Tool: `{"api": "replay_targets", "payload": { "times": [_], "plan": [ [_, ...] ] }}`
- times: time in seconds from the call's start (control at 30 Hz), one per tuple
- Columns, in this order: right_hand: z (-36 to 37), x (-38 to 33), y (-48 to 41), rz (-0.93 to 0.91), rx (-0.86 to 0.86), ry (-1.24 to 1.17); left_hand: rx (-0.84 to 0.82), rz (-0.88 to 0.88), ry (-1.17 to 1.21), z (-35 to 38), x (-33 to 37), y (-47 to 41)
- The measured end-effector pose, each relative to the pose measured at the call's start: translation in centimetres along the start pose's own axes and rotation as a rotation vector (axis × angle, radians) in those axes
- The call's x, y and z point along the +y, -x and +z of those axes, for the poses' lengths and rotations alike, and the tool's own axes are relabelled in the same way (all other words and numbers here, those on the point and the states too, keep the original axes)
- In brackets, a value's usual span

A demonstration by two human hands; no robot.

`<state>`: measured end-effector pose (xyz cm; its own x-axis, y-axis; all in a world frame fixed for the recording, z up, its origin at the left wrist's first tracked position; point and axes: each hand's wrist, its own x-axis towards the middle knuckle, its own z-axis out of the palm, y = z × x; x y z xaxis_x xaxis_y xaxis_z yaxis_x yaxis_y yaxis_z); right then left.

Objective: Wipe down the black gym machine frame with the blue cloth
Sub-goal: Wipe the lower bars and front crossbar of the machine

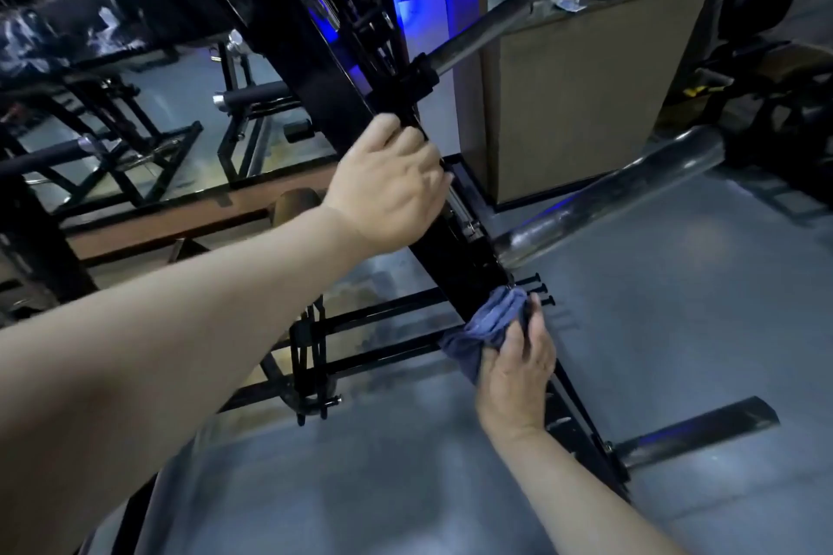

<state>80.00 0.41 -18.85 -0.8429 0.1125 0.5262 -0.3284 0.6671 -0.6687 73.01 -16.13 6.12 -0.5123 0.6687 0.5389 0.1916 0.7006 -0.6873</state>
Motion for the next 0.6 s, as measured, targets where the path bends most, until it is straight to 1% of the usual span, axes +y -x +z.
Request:
{"api": "replay_targets", "payload": {
  "times": [0.07, 0.2, 0.3, 0.37, 0.4, 0.47, 0.53, 0.6],
  "plan": [
    [0.3, -3.0, -1.4, 0.017, 0.055, -0.015, -0.013, 0.003, 0.027, 0.4, 2.2, 0.6],
    [0.8, -8.1, -3.5, -0.066, 0.116, 0.052, 0.003, 0.015, 0.028, 1.0, 3.7, 0.9],
    [1.2, -6.3, -3.5, -0.152, 0.117, 0.097, -0.008, 0.008, 0.034, 1.0, 3.5, 0.9],
    [1.1, -3.1, -1.8, -0.191, 0.056, 0.123, -0.012, -0.002, 0.040, 0.9, 3.7, 0.8],
    [0.9, -1.4, -1.0, -0.167, 0.025, 0.121, -0.005, -0.007, 0.041, 0.9, 3.8, 0.7],
    [0.1, 1.0, 0.3, 0.001, -0.038, 0.076, 0.011, -0.026, 0.042, 0.9, 4.0, 0.7],
    [-0.4, 1.6, 0.6, 0.181, -0.035, -0.023, 0.014, -0.045, 0.049, 1.0, 4.5, 0.9],
    [-0.3, 0.4, 0.2, 0.271, 0.002, -0.064, -0.005, -0.041, 0.089, 1.2, 5.2, 1.1]
  ]
}}
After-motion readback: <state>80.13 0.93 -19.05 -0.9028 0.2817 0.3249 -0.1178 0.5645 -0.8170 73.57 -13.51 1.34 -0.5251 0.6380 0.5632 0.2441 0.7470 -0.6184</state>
